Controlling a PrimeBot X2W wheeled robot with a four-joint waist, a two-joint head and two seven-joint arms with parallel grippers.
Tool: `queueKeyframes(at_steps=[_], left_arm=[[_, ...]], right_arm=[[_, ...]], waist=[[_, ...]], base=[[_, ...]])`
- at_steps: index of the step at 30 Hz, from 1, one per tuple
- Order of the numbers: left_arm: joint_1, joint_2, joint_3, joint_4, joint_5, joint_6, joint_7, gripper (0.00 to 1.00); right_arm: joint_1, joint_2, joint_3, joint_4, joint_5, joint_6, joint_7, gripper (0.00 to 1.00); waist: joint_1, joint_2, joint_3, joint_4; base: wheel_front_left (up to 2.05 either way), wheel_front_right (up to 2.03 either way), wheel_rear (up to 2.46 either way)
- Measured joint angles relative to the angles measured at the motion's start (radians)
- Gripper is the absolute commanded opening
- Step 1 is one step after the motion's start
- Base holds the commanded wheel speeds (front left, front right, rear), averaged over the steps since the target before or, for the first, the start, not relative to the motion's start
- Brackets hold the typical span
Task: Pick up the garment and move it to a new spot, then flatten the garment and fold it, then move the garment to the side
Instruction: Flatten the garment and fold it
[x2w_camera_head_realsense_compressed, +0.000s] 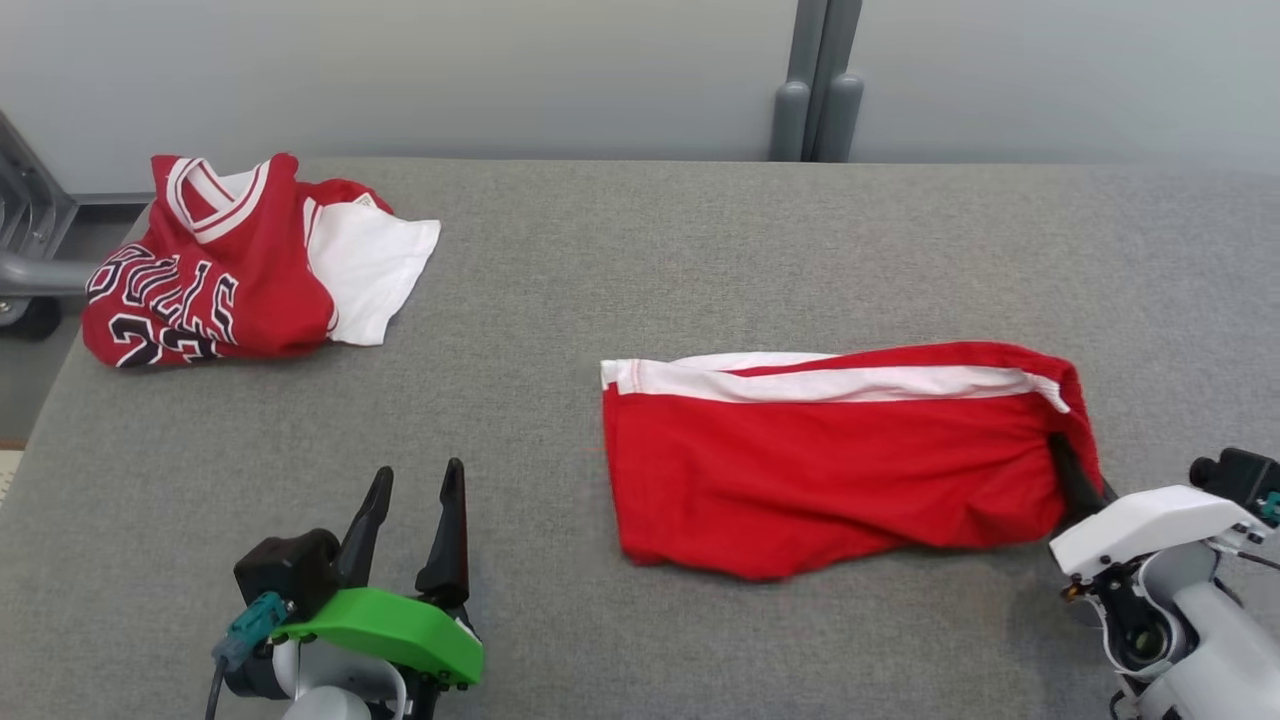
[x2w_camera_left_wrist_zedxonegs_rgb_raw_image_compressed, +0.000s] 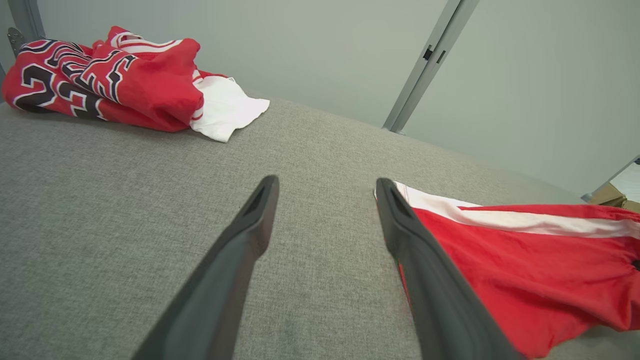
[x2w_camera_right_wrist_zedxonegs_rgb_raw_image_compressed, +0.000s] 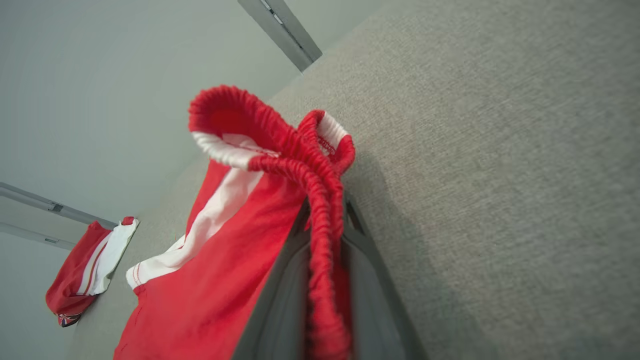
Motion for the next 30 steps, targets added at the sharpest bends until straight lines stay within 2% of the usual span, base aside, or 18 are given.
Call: queueKeyframes(at_steps=[5, 9, 19, 24, 30], left_arm=[[0.013, 0.0, -0.003, -0.018, 0.0, 0.001, 0.0, 1.0], [0.024, 0.0, -0.013, -0.029, 0.0, 0.003, 0.002, 1.0], [0.025, -0.001, -0.027, -0.046, 0.0, 0.005, 0.014, 1.0], [0.025, -0.002, -0.029, -0.049, 0.0, 0.005, 0.02, 1.0], [0.026, -0.003, -0.029, -0.054, 0.0, 0.005, 0.021, 1.0]], right_arm=[[0.0, -0.049, -0.03, 0.002, 0.016, 0.0, 0.0, 0.0], [0.001, -0.06, -0.037, -0.004, 0.037, 0.008, 0.011, 0.0], [-0.017, -0.006, 0.041, -0.121, 0.043, 0.026, 0.077, 0.0], [-0.051, 0.0, 0.084, -0.192, 0.035, 0.026, 0.117, 0.0], [-0.069, 0.037, 0.154, -0.228, 0.015, 0.026, 0.171, 0.0]], waist=[[0.0, 0.0, -0.011, -0.028], [0.0, 0.0, -0.015, -0.044], [0.0, 0.0, -0.019, -0.044], [0.0, 0.0, -0.025, -0.024], [0.0, 0.0, -0.034, 0.007]], base=[[0.0, 0.0, 0.0], [0.0, 0.0, 0.0], [0.0, 0.0, 0.0], [0.0, 0.0, 0.0], [0.0, 0.0, 0.0]])
